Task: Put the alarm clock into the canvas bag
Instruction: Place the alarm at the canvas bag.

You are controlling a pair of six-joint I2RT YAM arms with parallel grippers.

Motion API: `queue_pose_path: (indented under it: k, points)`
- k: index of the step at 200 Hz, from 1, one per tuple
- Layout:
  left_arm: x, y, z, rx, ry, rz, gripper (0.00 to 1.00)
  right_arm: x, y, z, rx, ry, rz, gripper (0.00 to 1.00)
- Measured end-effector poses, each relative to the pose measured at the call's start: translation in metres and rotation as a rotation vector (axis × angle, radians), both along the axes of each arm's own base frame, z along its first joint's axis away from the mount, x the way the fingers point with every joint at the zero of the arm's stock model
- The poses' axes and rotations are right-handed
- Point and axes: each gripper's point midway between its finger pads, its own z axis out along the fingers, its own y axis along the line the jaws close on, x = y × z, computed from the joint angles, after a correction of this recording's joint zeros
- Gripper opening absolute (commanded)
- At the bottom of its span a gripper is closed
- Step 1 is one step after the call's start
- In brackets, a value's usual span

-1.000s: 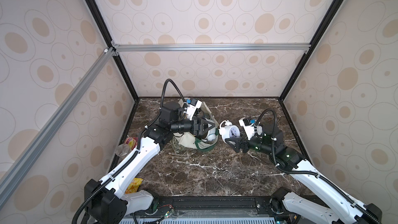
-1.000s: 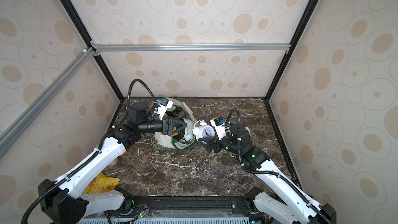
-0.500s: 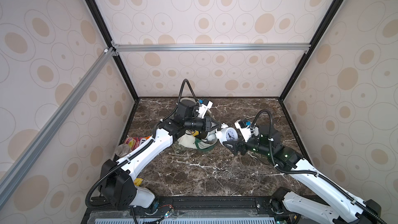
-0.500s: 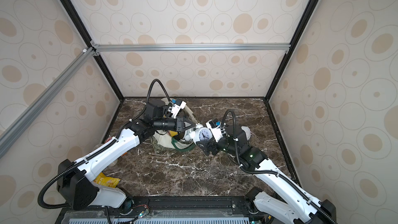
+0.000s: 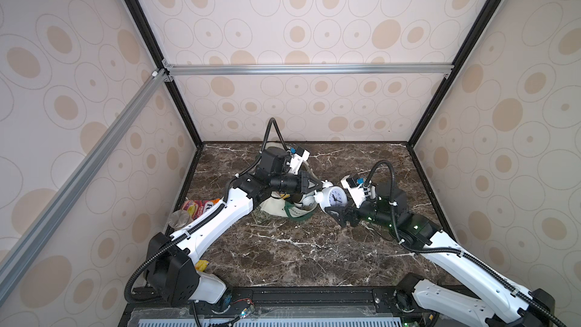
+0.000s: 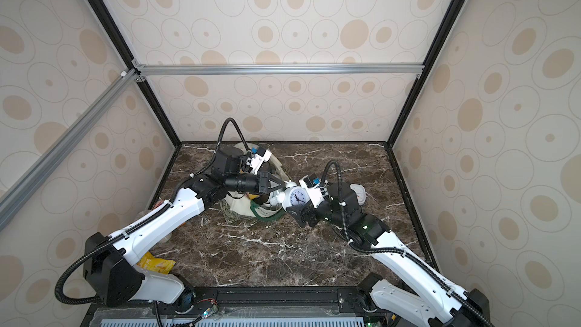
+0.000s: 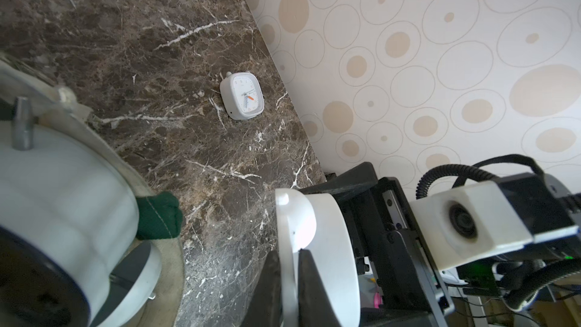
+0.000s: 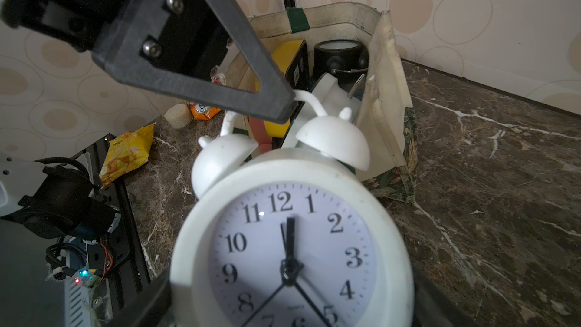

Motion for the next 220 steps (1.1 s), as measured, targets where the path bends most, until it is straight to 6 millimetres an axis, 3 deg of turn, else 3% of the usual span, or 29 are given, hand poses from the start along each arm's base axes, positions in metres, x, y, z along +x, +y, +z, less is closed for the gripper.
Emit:
queue_pose_path:
  k: [17, 69, 90, 107, 135, 176, 220]
  points:
    - [0.001, 0.001, -0.003, 0.002, 0.015, 0.012, 0.0, 0.001, 0.0, -0.002, -0.011, -0.005, -0.004, 0.6]
    - [0.001, 0.001, -0.006, -0.028, 0.047, 0.046, 0.0, 0.002, 0.0, -0.004, -0.02, -0.004, -0.007, 0.61]
    - [0.002, 0.003, 0.001, -0.04, 0.039, 0.075, 0.0, 0.003, 0.002, -0.001, -0.011, -0.016, -0.006, 0.65]
    - [0.004, 0.006, 0.009, -0.049, 0.019, 0.104, 0.0, 0.006, 0.004, 0.004, 0.003, -0.032, -0.003, 0.73]
    - [0.007, 0.012, 0.019, -0.057, -0.008, 0.157, 0.0, 0.011, 0.01, 0.014, 0.025, -0.054, -0.001, 1.0]
    - [0.018, 0.017, 0.022, -0.041, -0.036, 0.223, 0.0, 0.02, 0.013, 0.021, 0.051, -0.035, -0.033, 1.0]
    - [0.039, 0.03, 0.055, -0.05, -0.115, 0.309, 0.0, 0.023, 0.011, 0.041, 0.1, -0.064, -0.06, 1.0]
